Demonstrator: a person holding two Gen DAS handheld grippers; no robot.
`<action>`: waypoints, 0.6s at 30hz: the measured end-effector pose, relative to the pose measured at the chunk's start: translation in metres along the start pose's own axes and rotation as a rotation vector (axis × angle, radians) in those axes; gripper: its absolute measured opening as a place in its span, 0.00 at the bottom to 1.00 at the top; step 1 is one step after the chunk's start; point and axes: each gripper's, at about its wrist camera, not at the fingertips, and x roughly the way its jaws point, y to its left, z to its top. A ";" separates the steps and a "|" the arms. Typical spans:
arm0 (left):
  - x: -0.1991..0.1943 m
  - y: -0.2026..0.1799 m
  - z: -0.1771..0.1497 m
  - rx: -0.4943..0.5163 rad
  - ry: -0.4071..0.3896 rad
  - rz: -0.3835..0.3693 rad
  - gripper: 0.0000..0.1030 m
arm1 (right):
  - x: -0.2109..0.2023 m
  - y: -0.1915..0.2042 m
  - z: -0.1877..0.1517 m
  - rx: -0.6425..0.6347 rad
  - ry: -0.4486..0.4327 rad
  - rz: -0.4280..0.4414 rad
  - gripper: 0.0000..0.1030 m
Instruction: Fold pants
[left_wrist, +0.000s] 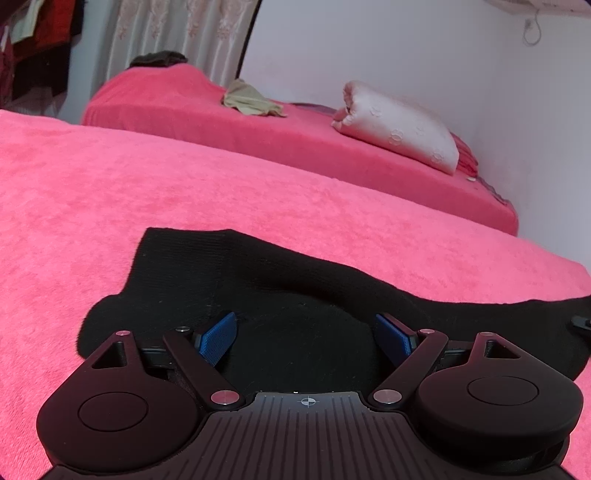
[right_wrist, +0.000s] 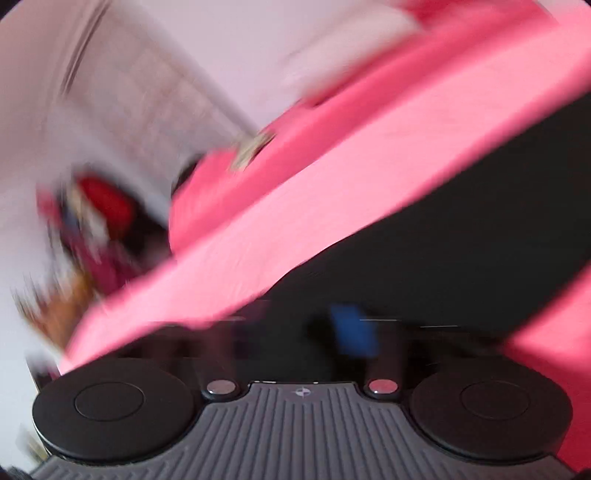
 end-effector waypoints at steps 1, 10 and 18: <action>0.000 0.001 0.000 -0.008 0.001 0.022 1.00 | -0.019 -0.019 0.011 0.063 -0.103 -0.068 0.01; 0.003 -0.003 -0.001 0.005 0.001 0.065 1.00 | -0.121 -0.071 0.053 0.293 -0.281 -0.273 0.59; 0.004 -0.003 -0.002 0.008 -0.002 0.065 1.00 | -0.086 -0.051 0.068 0.191 -0.233 -0.371 0.74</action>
